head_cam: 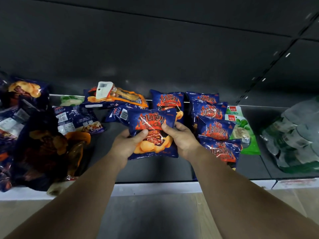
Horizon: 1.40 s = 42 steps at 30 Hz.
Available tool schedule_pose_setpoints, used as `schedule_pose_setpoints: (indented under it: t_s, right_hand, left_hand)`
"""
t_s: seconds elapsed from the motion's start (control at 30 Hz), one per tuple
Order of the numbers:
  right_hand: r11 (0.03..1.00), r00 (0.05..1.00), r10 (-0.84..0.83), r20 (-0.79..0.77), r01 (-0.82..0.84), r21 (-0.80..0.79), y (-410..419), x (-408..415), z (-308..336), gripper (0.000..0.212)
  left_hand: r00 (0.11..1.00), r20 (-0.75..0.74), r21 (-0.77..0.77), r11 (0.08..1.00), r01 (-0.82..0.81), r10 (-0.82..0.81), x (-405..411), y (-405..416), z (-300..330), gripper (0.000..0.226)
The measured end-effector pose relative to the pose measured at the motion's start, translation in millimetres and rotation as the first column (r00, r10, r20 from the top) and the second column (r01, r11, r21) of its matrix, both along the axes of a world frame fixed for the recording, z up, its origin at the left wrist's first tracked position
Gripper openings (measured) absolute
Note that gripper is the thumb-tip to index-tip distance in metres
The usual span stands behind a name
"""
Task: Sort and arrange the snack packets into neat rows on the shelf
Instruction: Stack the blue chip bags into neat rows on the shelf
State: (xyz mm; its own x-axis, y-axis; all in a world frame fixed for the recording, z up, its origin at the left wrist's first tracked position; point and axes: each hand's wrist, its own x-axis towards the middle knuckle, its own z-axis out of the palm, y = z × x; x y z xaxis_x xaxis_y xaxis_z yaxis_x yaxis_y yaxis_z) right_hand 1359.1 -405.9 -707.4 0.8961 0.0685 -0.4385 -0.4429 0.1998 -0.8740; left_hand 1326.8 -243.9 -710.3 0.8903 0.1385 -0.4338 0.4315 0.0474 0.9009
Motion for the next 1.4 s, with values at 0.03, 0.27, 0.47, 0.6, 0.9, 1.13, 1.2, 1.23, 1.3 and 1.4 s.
schedule_pose_setpoints:
  t_s: [0.03,0.27,0.47,0.6,0.9,1.13,1.2,1.23,1.3,1.4]
  right_hand:
    - [0.999,1.0,-0.009,0.0,0.009,-0.039,-1,1,-1,0.017]
    - [0.977,0.996,-0.079,-0.034,0.071,-0.203,-2,0,-10,0.007]
    - [0.964,0.989,-0.12,-0.083,0.096,-0.249,-2,4,-15,0.012]
    - [0.953,0.982,-0.163,-0.09,0.133,-0.271,-3,7,-20,0.022]
    - [0.716,0.999,-0.026,-0.024,0.002,-0.698,-1,-8,-19,0.057]
    - [0.346,0.981,0.192,-0.029,-0.095,-0.933,-3,-20,-9,0.078]
    - [0.237,0.96,0.255,-0.114,-0.176,-0.956,0,-21,-10,0.084]
    - [0.196,0.949,0.281,-0.143,-0.203,-0.96,1,-21,-11,0.085]
    - [0.158,0.935,0.314,-0.165,-0.223,-0.962,2,-21,-13,0.085]
    - [0.107,0.925,0.34,-0.171,-0.219,-0.97,1,-21,-16,0.081]
  left_hand:
    - [1.0,-0.011,-0.02,1.0,-0.005,0.005,0,-1,-1,0.016]
    - [0.996,-0.092,-0.079,0.997,-0.016,0.009,2,-5,-7,0.017]
    - [0.992,-0.122,-0.06,0.997,-0.049,0.041,7,-8,-15,0.017]
    - [0.992,-0.12,-0.064,0.997,-0.04,0.032,12,-12,-17,0.017]
    - [0.989,-0.078,-0.022,0.991,-0.129,0.127,41,-22,-17,0.017]
    - [0.994,-0.003,-0.051,0.993,-0.106,0.106,68,-55,-16,0.009]
    - [0.993,-0.017,-0.092,0.989,-0.116,0.115,71,-61,-20,0.013]
    - [0.994,-0.021,-0.1,0.989,-0.109,0.107,72,-63,-23,0.017]
    - [0.997,-0.019,-0.084,0.993,-0.08,0.078,74,-65,-28,0.028]
    - [0.998,-0.009,-0.061,0.996,-0.065,0.065,80,-64,-34,0.04]
